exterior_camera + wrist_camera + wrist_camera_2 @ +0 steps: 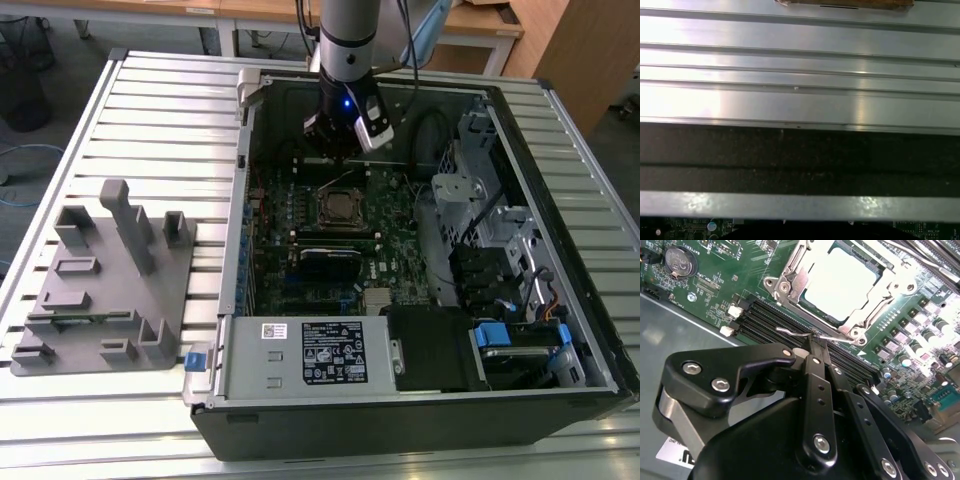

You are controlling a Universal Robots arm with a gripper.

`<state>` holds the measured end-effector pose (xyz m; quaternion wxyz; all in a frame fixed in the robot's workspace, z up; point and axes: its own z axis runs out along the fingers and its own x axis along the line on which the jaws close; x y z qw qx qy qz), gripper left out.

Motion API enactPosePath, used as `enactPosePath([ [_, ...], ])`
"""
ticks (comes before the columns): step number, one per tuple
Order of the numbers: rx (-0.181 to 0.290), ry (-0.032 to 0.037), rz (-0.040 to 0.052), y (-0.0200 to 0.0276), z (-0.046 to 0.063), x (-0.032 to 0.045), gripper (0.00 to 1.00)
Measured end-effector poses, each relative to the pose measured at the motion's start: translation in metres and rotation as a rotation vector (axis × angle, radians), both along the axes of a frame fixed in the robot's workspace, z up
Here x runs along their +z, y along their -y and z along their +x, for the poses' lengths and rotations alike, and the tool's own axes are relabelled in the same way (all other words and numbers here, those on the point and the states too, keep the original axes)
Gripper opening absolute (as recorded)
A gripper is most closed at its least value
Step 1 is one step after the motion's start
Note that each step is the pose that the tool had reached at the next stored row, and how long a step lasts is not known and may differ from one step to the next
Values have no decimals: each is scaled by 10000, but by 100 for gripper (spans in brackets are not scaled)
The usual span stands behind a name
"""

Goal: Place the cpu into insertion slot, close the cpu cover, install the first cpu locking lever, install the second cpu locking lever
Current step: 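Install the first cpu locking lever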

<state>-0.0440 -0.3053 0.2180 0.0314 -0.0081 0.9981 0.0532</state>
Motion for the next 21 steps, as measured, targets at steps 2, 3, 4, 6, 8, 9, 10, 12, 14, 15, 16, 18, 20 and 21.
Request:
enactPosePath([
  [2, -1, 0, -1, 0, 17, -4, 11],
  [3, -2, -1, -1, 0, 27, -6, 11],
  [4, -2, 0, -1, 0, 36, -8, 11],
  [6, -2, 0, -2, 0, 48, -11, 11],
  [8, -2, 1, 1, 0, 57, -15, 11],
  [9, -1, 2, 2, 0, 59, -20, 11],
  [10, -3, 1, 1, 0, 60, -25, 11],
  [12, -3, 0, -1, 0, 61, -40, 11],
  [14, -1, 0, -1, 0, 61, -59, 11],
  [15, -2, 0, -1, 0, 61, -71, 11],
  [16, -2, 0, 0, 0, 61, -81, 11],
  [18, -1, 1, 0, 0, 62, -98, 11],
  [20, -2, 0, 0, 0, 63, -112, 11],
  [21, -1, 0, 0, 0, 65, -118, 11],
])
